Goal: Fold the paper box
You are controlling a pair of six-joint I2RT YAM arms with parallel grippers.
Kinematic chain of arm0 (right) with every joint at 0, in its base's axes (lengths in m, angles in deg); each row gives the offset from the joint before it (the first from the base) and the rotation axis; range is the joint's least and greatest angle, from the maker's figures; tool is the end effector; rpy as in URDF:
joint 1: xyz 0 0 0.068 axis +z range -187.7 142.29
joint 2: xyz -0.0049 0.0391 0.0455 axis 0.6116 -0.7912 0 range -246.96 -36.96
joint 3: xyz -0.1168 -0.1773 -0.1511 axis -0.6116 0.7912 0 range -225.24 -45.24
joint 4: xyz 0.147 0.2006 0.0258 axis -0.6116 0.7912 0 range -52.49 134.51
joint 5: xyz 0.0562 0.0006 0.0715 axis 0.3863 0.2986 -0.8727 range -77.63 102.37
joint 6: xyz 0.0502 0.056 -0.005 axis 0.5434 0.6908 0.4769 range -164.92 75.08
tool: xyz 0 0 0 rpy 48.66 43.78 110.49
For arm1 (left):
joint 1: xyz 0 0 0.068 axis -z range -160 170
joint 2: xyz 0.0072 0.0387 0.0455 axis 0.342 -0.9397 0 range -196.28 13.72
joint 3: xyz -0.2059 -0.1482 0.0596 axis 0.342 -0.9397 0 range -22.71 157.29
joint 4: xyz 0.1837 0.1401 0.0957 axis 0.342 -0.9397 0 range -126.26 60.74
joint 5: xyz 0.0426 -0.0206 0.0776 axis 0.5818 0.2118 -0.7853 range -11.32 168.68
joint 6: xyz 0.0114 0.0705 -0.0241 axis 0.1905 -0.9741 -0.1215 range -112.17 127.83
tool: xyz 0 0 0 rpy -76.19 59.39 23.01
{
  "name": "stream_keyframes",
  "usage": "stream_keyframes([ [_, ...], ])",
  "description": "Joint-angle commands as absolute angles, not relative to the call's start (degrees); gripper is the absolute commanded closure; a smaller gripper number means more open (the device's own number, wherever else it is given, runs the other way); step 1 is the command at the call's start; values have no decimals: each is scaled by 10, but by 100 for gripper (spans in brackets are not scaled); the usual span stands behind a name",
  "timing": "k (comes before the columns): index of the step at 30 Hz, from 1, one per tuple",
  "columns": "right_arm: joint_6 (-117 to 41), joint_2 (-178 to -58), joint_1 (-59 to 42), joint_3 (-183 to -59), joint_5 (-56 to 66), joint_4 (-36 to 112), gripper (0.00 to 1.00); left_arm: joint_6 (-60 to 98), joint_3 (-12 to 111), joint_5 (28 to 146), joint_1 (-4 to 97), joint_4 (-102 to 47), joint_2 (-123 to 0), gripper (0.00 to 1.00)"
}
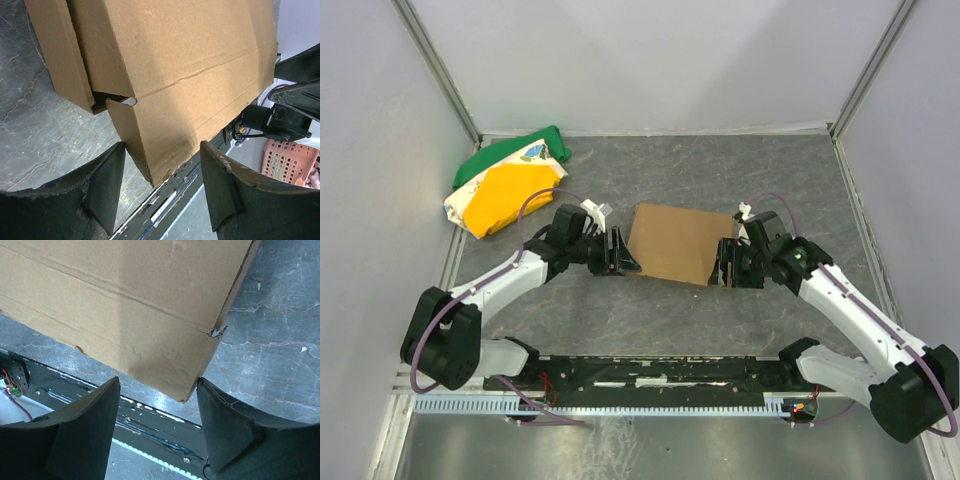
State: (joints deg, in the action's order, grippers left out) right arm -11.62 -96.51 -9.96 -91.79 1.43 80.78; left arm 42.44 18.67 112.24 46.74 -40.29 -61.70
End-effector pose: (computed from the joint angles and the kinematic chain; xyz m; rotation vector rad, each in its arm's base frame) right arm 0.1792 0.1079 0.2227 0.0516 2.6602 0.6289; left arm 0.2279 -0.1542 0.1863 0.1396 2.5176 -1.1767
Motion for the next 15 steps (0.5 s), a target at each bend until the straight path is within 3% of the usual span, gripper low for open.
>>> stream_keyframes([
  [1, -132, -973, -97, -940, 4, 823, 29, 400, 203, 1142, 468, -408, -623, 32],
  [15, -120, -984, -97, -901, -43, 763, 30, 398, 203, 1140, 468, -413, -638, 32],
])
